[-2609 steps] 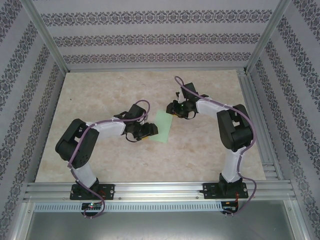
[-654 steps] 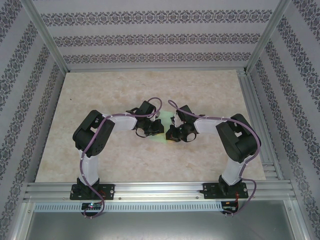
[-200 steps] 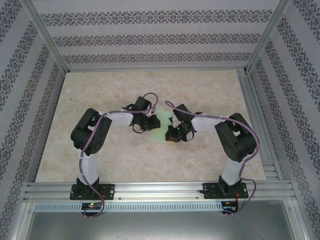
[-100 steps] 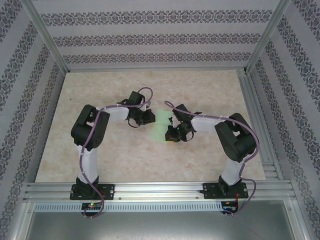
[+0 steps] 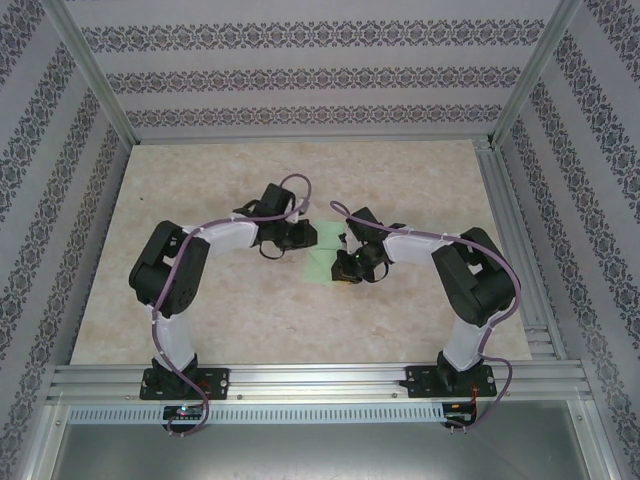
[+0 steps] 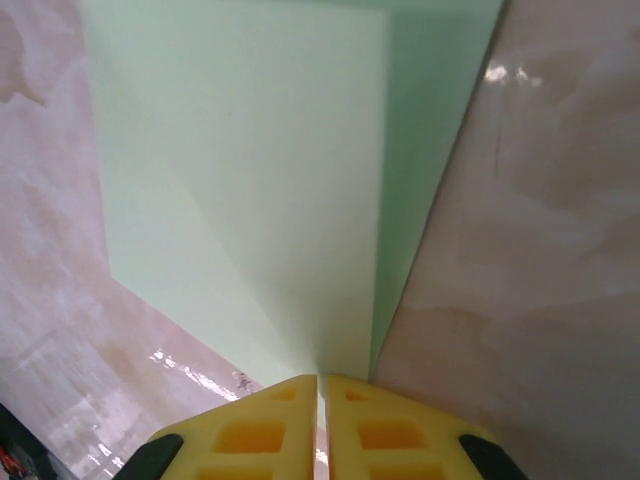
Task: Fold a paper plane with a square sheet of paper (pick it up from the middle)
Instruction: Fold the triangle a second time at the center of the table.
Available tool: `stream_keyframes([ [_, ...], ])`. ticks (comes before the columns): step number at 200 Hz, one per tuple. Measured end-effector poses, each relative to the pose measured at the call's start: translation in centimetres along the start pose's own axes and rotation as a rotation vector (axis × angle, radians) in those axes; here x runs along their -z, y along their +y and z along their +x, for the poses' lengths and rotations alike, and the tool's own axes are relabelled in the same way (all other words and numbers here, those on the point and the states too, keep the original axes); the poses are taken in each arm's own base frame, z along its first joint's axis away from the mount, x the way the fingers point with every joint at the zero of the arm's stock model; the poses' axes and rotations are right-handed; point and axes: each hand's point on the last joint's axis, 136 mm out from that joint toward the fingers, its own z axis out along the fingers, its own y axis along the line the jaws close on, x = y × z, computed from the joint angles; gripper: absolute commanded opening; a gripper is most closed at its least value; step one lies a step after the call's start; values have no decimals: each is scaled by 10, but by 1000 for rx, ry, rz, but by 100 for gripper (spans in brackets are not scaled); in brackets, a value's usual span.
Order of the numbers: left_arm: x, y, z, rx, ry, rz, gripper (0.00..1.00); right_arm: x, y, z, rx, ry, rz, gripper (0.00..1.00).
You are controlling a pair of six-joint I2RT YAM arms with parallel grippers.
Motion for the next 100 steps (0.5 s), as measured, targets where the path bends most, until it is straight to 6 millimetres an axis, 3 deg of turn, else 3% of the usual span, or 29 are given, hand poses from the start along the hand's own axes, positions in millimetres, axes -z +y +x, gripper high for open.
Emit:
stream_keyframes([
  [28, -16, 2, 27, 30, 52, 1, 11, 11, 15, -9, 26, -40, -42, 13],
  [100, -24, 13, 30, 79, 61, -19, 11, 14, 27, -30, 36, -81, -73, 13],
])
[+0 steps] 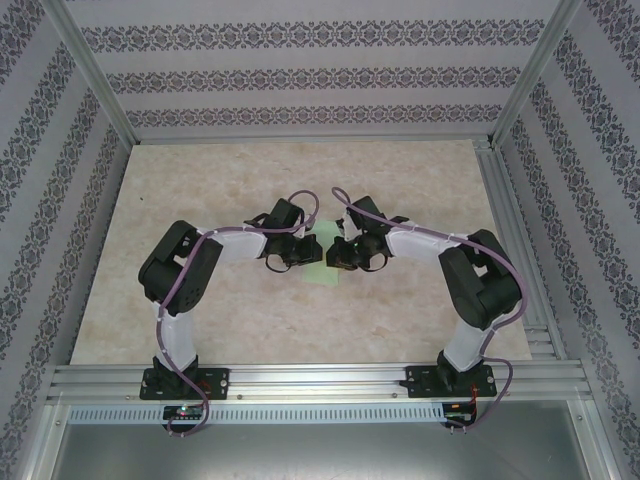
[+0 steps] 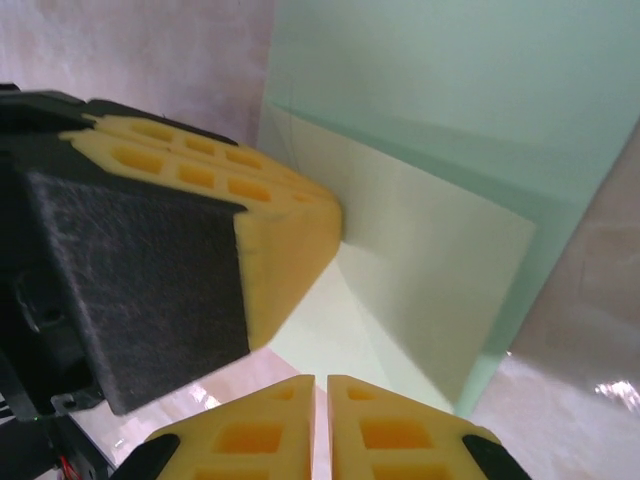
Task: Fold a paper plane with a square sheet of paper (pick it up from the middle)
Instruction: Fold the triangle a second time at the center of the table.
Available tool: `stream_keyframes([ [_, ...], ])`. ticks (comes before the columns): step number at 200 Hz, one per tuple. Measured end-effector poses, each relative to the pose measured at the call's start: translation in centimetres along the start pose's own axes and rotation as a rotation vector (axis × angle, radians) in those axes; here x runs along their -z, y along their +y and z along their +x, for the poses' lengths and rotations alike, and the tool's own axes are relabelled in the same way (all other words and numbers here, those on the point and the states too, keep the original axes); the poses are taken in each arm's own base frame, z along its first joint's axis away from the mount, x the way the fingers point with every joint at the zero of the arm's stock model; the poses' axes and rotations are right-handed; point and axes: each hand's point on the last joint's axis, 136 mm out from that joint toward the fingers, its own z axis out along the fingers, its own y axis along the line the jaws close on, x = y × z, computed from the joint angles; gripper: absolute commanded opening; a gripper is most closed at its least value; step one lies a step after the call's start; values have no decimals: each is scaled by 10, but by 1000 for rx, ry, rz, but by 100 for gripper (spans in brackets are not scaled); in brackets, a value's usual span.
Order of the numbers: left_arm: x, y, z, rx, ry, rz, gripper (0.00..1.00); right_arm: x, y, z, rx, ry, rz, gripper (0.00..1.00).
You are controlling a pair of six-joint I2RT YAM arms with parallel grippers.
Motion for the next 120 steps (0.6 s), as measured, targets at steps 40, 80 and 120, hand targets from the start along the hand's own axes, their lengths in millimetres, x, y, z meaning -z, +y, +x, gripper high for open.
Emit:
stream_keyframes([
  [40, -5, 3, -1, 6, 7, -6, 11, -11, -9, -1, -15, 18, 27, 13],
  [80, -6, 2, -3, 8, 5, -4, 11, -22, -20, 2, -35, 46, 52, 13],
  [120, -6, 2, -3, 8, 5, -5, 11, -24, -23, 5, -33, 59, 64, 13],
])
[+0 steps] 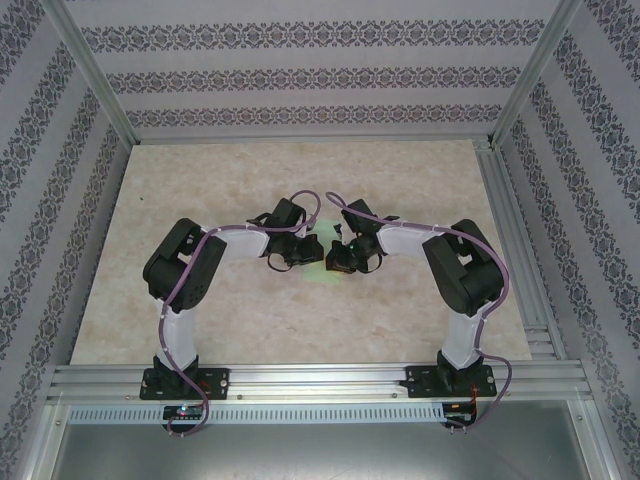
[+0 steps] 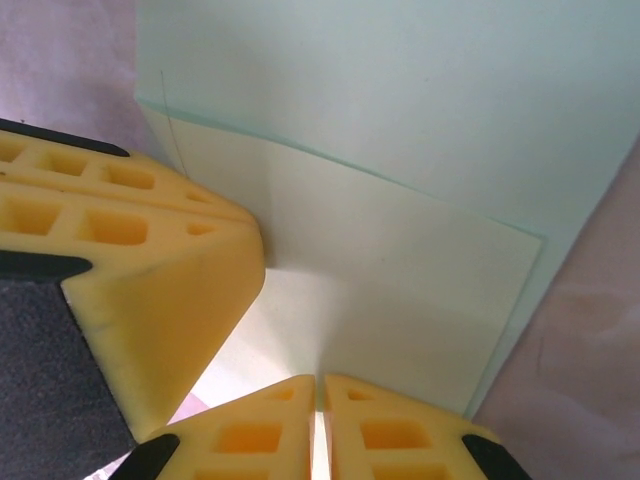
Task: Fold a paper plane with a square sheet of paper (pick it up from the middle)
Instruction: Fold the triangle a second time at the center of the table.
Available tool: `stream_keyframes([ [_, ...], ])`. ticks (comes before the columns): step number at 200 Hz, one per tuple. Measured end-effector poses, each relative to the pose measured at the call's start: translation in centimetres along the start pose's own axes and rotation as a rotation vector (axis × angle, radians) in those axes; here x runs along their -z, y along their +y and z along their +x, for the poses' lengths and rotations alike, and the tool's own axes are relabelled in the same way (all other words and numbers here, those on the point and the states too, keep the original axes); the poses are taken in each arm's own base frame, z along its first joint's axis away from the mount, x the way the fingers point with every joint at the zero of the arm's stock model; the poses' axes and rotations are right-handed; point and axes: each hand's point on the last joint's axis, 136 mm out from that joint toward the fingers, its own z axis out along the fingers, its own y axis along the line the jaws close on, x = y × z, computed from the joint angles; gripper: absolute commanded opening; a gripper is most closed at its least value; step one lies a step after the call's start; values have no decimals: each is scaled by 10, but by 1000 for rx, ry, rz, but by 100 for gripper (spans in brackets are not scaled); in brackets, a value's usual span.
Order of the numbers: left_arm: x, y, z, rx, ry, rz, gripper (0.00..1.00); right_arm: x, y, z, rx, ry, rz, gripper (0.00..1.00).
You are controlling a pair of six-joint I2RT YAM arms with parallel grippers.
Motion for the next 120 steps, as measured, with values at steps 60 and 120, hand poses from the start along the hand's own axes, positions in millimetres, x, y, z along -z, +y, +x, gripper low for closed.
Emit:
stream_keyframes([
  [60, 0, 1, 0, 5, 0, -4, 11, 5, -6, 15, 11, 37, 25, 12],
  [120, 0, 1, 1, 10, 2, -5, 11, 5, -7, 26, 37, 47, 41, 13],
])
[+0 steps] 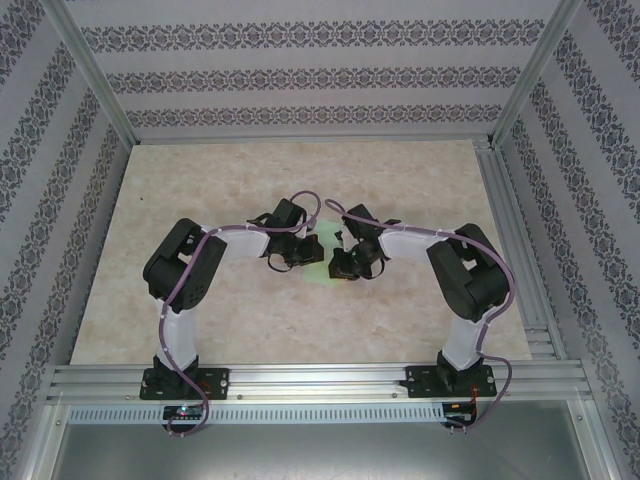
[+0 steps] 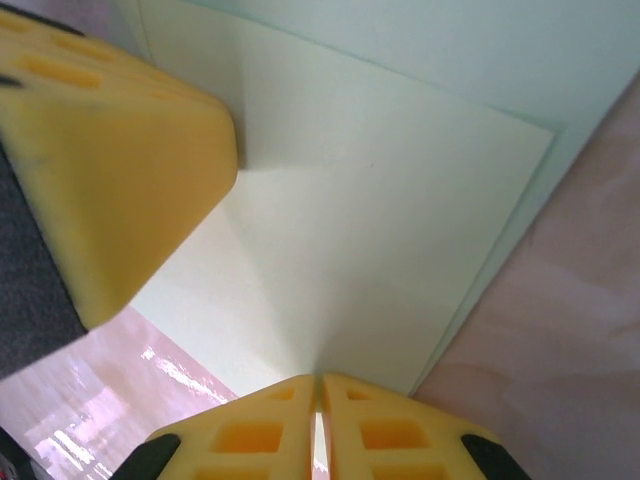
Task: Fold a paper plane with a square sheet of paper (pick it up from the middle)
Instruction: Fold the triangle a second time at the center of the table.
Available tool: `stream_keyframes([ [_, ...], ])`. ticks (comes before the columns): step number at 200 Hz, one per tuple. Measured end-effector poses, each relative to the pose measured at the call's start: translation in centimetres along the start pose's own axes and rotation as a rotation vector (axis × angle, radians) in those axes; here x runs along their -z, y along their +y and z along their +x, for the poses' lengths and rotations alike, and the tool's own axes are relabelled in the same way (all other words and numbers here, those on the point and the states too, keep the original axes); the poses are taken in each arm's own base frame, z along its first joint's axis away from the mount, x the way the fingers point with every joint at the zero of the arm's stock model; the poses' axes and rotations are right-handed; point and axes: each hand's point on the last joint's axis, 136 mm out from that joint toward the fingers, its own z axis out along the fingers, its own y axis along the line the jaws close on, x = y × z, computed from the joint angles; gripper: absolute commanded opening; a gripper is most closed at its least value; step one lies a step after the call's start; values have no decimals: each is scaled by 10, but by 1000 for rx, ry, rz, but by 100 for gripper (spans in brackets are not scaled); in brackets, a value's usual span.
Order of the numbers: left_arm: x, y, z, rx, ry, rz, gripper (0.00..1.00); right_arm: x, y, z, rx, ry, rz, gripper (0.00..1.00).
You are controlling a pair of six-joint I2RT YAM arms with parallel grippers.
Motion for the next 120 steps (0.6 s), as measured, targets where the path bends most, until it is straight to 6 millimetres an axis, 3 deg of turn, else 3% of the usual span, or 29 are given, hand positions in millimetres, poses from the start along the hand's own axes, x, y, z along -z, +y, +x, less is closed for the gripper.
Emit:
stream_keyframes([
  [44, 0, 0, 0, 4, -1, -1, 10, 8, -6, 18, -12, 31, 33, 13],
  [120, 1, 3, -5, 15, -20, -12, 10, 8, 6, 3, 2, 9, 14, 13],
])
